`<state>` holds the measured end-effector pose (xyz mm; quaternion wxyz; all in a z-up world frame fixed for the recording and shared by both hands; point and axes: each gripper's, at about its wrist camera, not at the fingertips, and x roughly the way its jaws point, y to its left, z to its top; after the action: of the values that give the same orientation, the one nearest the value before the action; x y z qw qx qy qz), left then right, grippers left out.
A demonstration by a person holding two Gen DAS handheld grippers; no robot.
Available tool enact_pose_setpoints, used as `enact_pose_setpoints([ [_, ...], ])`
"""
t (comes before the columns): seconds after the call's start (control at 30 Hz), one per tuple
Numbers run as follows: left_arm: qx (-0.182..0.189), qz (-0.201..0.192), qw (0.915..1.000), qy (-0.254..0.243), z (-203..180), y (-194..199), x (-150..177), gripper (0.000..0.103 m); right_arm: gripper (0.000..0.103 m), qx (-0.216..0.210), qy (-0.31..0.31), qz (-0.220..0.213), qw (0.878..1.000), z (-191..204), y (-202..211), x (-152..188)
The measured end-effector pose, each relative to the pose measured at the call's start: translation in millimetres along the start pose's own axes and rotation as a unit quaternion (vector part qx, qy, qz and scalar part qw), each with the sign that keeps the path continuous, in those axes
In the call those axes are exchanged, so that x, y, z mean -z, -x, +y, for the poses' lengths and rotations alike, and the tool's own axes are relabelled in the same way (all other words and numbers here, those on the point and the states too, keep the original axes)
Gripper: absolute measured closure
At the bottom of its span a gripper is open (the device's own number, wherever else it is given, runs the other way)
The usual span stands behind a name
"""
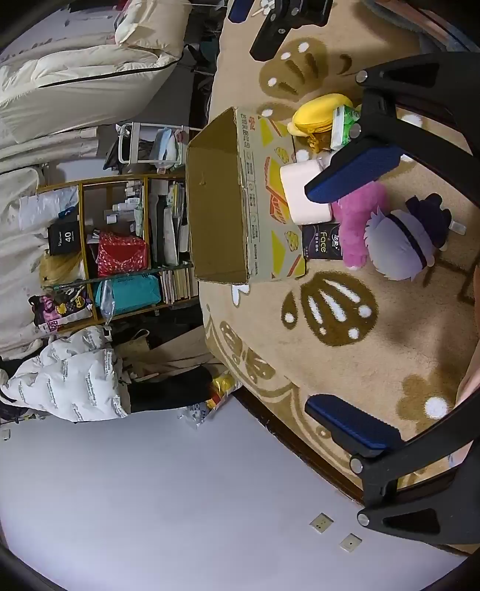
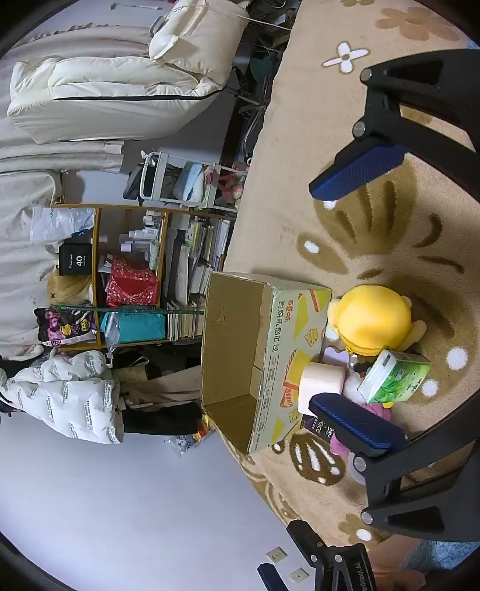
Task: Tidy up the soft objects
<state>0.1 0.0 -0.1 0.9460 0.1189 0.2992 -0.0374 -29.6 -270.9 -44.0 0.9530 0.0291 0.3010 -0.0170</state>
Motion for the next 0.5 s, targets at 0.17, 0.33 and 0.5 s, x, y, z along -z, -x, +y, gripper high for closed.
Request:
enact_pose_setpoints([
  [0.17, -0.004, -0.002, 1.0000, -0.002, 0.6, 1.4, 0.3, 0.001, 0.000, 0.000, -0.002, -0.002, 1.000, -0.5, 0.0, -0.1],
  [0.33, -0.002, -0.001, 1.0000, -0.003, -1.6, 3.2, -0.4, 0.001, 0.000, 0.000, 0.000, 0.001, 1.000, 0.4, -1.2, -0.2],
  [0.5, 0.001, 0.002, 1.0000, -0.004, 0.0, 1.7, -1.8, 0.001, 0.000, 0.001, 0.003, 0.001, 1.000, 1.0, -0.4, 0.0],
])
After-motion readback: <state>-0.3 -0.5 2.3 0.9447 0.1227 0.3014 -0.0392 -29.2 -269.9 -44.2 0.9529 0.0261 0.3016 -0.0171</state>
